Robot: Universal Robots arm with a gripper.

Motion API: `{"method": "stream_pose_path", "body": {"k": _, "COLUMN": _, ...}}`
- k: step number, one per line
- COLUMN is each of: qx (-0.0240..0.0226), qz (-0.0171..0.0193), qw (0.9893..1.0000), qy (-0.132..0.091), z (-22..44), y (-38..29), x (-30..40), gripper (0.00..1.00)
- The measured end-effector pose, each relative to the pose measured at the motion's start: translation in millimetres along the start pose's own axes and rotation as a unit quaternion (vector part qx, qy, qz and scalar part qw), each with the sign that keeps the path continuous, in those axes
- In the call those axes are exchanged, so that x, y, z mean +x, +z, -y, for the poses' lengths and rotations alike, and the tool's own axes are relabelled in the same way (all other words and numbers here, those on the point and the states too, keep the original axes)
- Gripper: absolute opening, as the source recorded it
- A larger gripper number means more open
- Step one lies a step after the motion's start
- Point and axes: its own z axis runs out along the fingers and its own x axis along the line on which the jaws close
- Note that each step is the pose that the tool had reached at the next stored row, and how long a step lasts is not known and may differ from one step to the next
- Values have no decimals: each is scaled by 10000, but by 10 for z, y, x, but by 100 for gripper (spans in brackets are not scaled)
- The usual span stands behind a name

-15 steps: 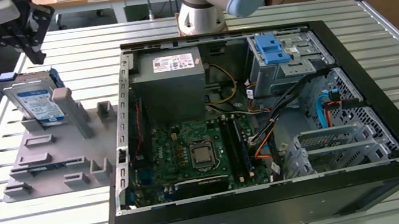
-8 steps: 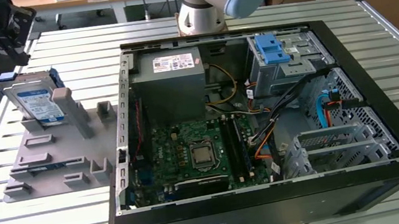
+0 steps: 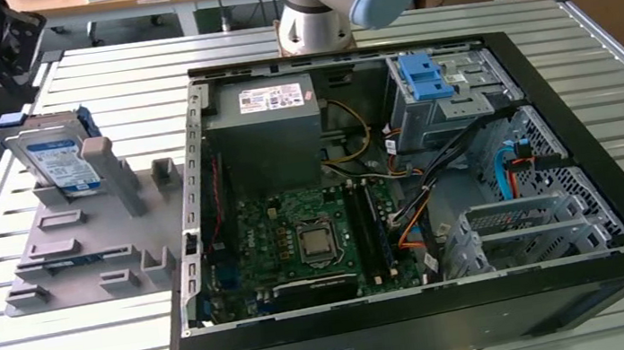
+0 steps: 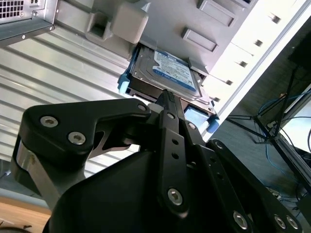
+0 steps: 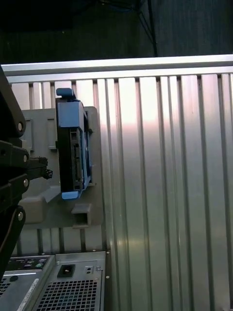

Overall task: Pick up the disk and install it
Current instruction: 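Reach for the disk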

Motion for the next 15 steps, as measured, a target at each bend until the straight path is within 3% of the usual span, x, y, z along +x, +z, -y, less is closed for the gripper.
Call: {"method": "stream_pose_path", "body": {"k": 15, "qx": 0, "qz": 0, "qw": 10000, "qy": 0, "z": -12, "y": 22, "x": 350, "gripper": 11}}
